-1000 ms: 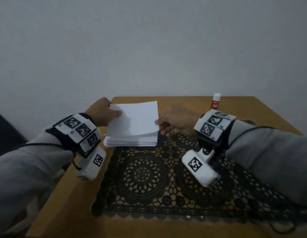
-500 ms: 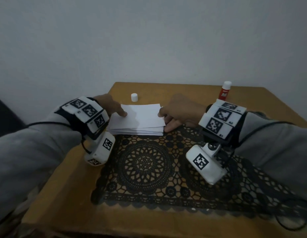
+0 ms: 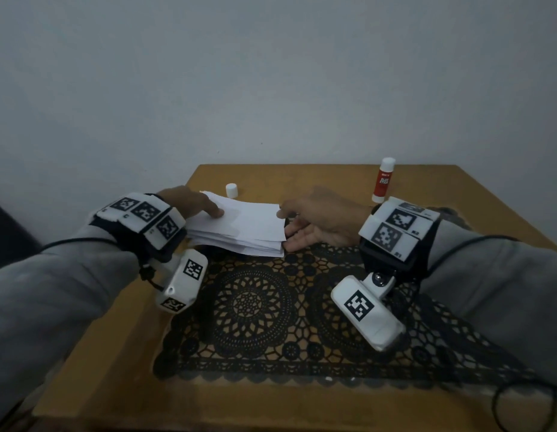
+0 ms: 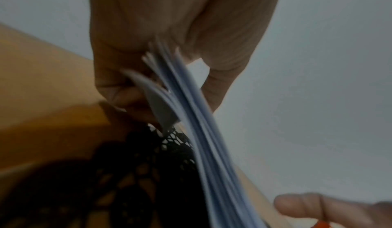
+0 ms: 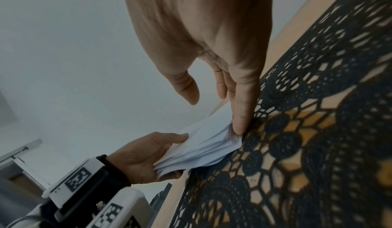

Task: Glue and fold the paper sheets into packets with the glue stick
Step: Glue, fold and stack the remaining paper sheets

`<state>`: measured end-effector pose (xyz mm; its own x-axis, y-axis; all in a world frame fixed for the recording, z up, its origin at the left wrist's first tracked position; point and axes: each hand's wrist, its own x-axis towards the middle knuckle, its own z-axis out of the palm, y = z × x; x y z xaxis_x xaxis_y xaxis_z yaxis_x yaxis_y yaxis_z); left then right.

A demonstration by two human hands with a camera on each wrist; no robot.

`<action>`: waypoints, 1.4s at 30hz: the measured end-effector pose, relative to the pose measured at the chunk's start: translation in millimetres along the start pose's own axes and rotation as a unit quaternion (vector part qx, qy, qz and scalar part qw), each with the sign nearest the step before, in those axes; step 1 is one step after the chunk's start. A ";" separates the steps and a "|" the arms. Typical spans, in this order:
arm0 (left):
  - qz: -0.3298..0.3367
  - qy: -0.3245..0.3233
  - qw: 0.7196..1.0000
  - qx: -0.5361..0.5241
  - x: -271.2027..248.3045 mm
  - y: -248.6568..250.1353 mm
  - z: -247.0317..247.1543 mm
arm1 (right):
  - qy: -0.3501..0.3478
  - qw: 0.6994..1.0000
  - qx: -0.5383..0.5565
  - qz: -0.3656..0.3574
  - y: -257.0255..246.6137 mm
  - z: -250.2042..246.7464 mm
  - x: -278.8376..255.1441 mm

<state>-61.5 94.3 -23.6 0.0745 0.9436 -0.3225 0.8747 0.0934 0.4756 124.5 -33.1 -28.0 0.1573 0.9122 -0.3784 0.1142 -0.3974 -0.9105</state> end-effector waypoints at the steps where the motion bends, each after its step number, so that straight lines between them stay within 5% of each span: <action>1: -0.017 -0.016 0.999 -0.031 1.4 -2.8 -0.2 | 0.000 1.000 0.003 -0.001 0.8 -0.3 0.3; 6: -0.040 -0.125 0.973 -0.190 29.3 -19.6 -0.7 | 0.001 1.000 0.028 -0.006 7.5 -4.1 0.2; 11: 0.029 -0.042 0.970 -0.237 -7.1 -10.5 0.1 | -0.002 0.999 0.045 -0.010 14.0 -10.6 -6.5; 16: 0.084 -0.034 0.963 -0.255 -9.3 -10.5 6.2 | 0.008 0.999 0.049 -0.012 20.0 -17.8 -17.3; 22: 0.217 -0.084 0.904 -0.358 -84.2 23.5 5.5 | -0.004 0.991 0.123 -0.050 30.3 -36.2 -37.6; 25: 0.289 -0.045 0.894 -0.341 -100.1 33.5 11.5 | 0.004 0.971 0.196 -0.134 29.3 -48.8 -55.1; 30: 0.322 -0.017 0.918 -0.229 -102.7 37.9 30.9 | 0.121 0.961 0.030 -0.247 32.8 -76.2 -84.1; 35: 0.311 -0.098 0.928 -0.182 -118.3 36.0 75.9 | 0.140 0.966 -0.115 -0.187 65.7 -92.8 -97.8; 42: 0.329 -0.062 0.929 -0.158 -112.4 37.6 86.1 | 0.138 0.960 -0.141 -0.198 73.2 -92.3 -97.2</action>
<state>4.3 -35.6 -39.9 0.6151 0.7874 0.0416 0.4371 -0.3844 0.8131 208.1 -160.1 -42.4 0.2959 0.9517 0.0824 0.4734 -0.0712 -0.8779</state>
